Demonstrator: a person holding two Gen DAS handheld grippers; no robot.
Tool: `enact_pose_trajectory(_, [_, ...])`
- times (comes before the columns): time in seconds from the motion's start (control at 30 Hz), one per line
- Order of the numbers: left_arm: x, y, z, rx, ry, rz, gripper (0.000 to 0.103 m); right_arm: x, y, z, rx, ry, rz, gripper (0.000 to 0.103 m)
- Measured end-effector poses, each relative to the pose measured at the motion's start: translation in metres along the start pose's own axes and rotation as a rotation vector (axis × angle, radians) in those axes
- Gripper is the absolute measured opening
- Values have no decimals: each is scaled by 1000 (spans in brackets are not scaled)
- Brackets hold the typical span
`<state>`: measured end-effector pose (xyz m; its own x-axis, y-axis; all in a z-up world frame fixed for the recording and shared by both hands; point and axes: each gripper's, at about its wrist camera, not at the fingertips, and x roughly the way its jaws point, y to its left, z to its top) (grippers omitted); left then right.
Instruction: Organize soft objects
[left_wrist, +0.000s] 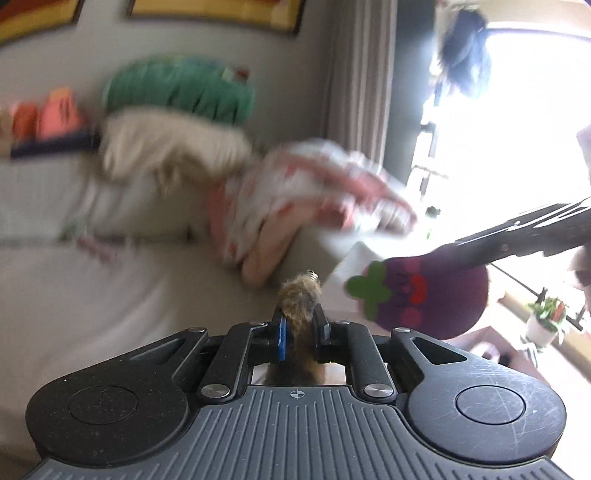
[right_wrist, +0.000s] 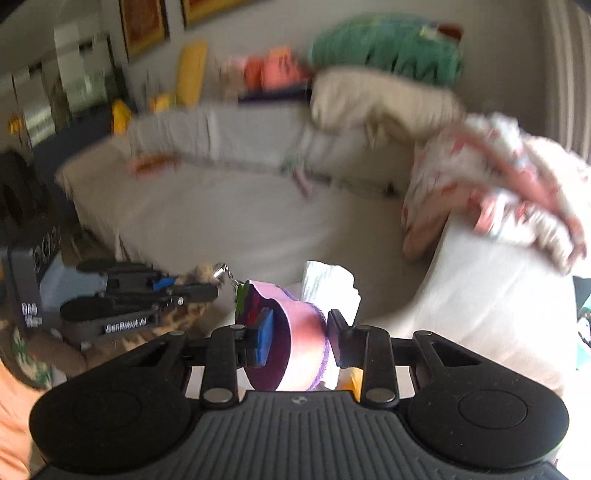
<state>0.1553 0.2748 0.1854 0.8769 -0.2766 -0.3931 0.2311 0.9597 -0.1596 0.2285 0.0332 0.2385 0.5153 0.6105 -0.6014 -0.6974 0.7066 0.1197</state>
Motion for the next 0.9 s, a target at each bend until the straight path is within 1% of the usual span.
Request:
enact_pose_trajectory(0.1, [-15,-23,26,33,-55,-17,15,-26,-7,10,28,-52,2,31])
enact_pose_trajectory(0.2, [-23,-44,40,85,-92,11,15,-29,-12,14,75,-60,20,31])
enact_pose_trajectory(0.3, [-23,-52,38,72,-89,14,15,3,-14,0,100,13,-18,31])
enact_pose_trajectory(0.37, [-19,-52,30,63,-57,15,15,37,-22,-16,161,101,-13,31])
enact_pose_trajectory(0.43, [-14,-49,18,51,-19,9,15,63,-32,-29,235,162,1,31])
enact_pose_trajectory(0.5, [-12,-42,7,30,8,8,15,83,-46,-37,314,184,-9,31])
enact_pose_trajectory(0.57, [-11,-34,-2,7,24,-4,15,95,-60,-39,410,192,12,31])
enact_pose_trajectory(0.63, [-11,-27,-6,-10,27,-12,15,96,-75,-35,512,182,76,30])
enact_pose_trajectory(0.67, [-12,-23,-7,-22,23,-18,15,92,-78,-32,543,169,109,30])
enact_pose_trajectory(0.73, [-13,-17,-9,-51,15,-43,15,74,-81,-24,566,125,159,30])
enact_pose_trajectory(0.8, [-11,-14,-9,-59,11,-42,15,57,-79,-17,557,76,158,30])
enact_pose_trajectory(0.9, [-5,-15,-9,-50,19,-41,15,34,-73,-6,498,11,120,30])
